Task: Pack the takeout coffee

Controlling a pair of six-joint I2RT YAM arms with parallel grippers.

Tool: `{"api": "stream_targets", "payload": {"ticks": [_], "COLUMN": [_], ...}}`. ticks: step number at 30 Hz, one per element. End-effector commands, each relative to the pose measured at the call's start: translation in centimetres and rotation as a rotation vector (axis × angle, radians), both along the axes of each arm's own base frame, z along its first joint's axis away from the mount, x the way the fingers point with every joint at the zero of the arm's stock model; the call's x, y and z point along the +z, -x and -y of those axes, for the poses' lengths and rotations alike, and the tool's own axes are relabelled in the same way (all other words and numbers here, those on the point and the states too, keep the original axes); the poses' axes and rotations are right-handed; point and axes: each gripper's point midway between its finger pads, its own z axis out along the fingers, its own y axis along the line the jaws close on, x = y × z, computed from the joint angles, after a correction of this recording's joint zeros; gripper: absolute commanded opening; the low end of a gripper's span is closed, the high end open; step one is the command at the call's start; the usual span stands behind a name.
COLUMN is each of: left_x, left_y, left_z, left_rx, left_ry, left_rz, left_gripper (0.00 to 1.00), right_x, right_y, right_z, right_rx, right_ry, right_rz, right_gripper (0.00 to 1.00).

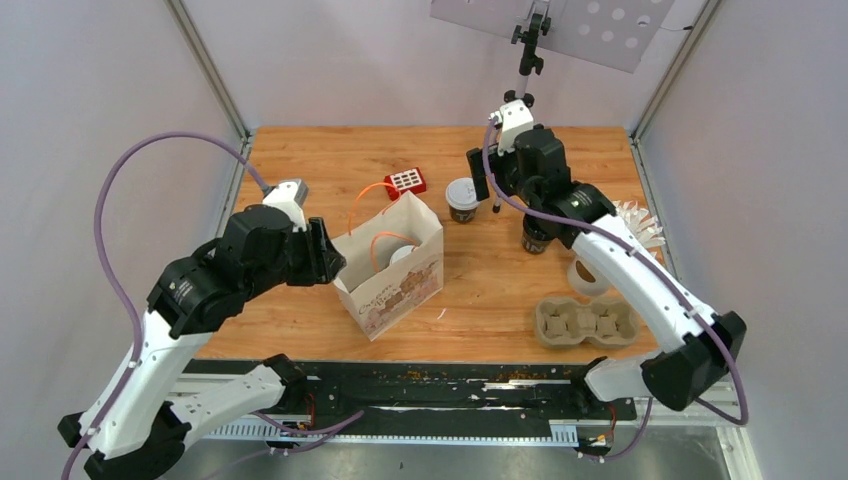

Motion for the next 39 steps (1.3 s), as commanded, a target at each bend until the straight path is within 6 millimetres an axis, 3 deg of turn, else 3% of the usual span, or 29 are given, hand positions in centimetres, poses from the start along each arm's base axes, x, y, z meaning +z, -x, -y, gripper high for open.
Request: {"api": "stream_targets", "payload": {"ticks": [1, 5, 10, 18, 30, 39], "left_x": [1.8, 2.0, 1.7, 1.9, 2.3, 2.2], "left_y": [-0.7, -0.5, 0.0, 0.0, -0.1, -0.6], "left_z": [-0.2, -0.6, -1.4, -2.0, -2.4, -1.9], "left_rx": [0.018, 0.017, 0.027, 0.030, 0.018, 0.004], "left_ry": [0.047, 0.050, 0.026, 0.010, -0.037, -0.045], "left_rz": [0.095, 0.128, 0.119, 0.141, 0.150, 0.146], "left_gripper": [0.59, 0.64, 0.73, 0.74, 0.75, 0.75], "right_x": [-2.8, -5.5, -7.5, -10.9, -13.8, -15.0], "right_y": [-3.3, -5.4, -7.4, -9.5, -12.3, -12.1], "right_z": [-0.8, -1.6, -3.1, -3.3, -4.2, -4.4], "right_rx": [-0.003, 0.010, 0.056, 0.060, 0.077, 0.102], "right_ry": [-0.026, -0.001, -0.006, 0.016, 0.010, 0.021], "right_rz": [-0.023, -0.050, -0.066, -0.108, -0.126, -0.140], "right_gripper": [0.94, 0.94, 0.95, 0.95, 0.93, 1.00]}}
